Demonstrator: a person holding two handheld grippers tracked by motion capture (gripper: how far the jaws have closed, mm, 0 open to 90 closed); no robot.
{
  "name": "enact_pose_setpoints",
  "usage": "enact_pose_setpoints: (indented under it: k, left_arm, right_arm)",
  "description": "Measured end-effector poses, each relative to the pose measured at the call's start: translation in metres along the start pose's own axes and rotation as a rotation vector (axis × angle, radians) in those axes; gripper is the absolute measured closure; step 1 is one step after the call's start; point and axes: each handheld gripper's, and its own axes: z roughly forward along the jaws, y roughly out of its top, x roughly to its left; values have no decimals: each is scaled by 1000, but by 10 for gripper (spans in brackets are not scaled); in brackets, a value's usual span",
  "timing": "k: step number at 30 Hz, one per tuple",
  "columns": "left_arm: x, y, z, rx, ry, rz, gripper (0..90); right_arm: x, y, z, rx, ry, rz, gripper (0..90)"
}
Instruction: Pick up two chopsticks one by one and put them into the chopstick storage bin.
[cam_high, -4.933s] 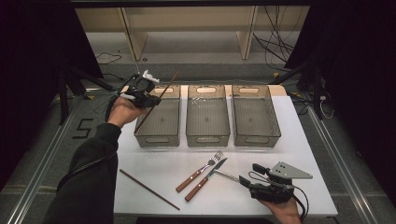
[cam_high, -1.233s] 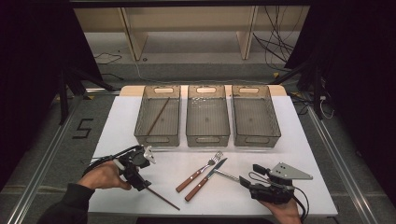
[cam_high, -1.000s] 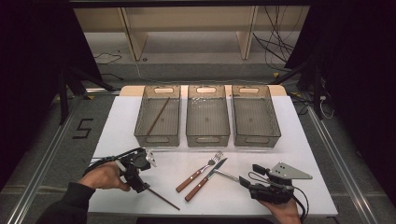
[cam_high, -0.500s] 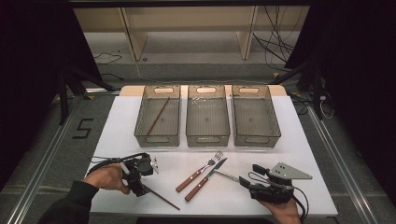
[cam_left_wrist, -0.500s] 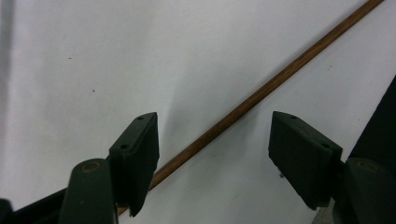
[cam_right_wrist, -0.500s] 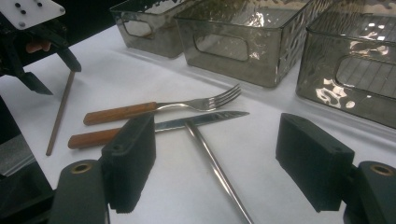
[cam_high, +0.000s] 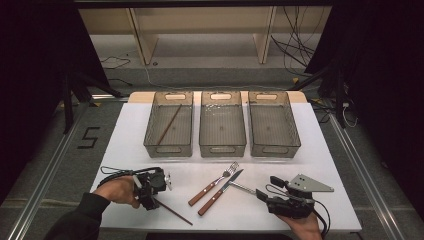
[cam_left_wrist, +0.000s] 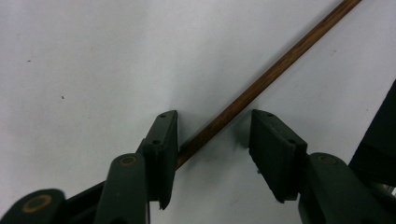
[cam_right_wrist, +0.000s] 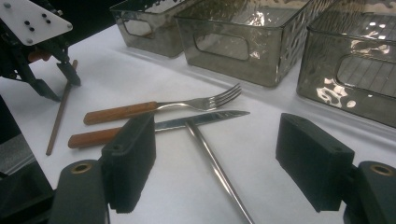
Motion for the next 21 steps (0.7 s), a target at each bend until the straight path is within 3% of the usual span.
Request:
enact_pose_setpoints:
  k: [21]
  left_arm:
    - [-6, -5, -1, 42, -13, 63, 753]
  right_arm:
    - [0, 0, 0, 5, 0, 0, 293]
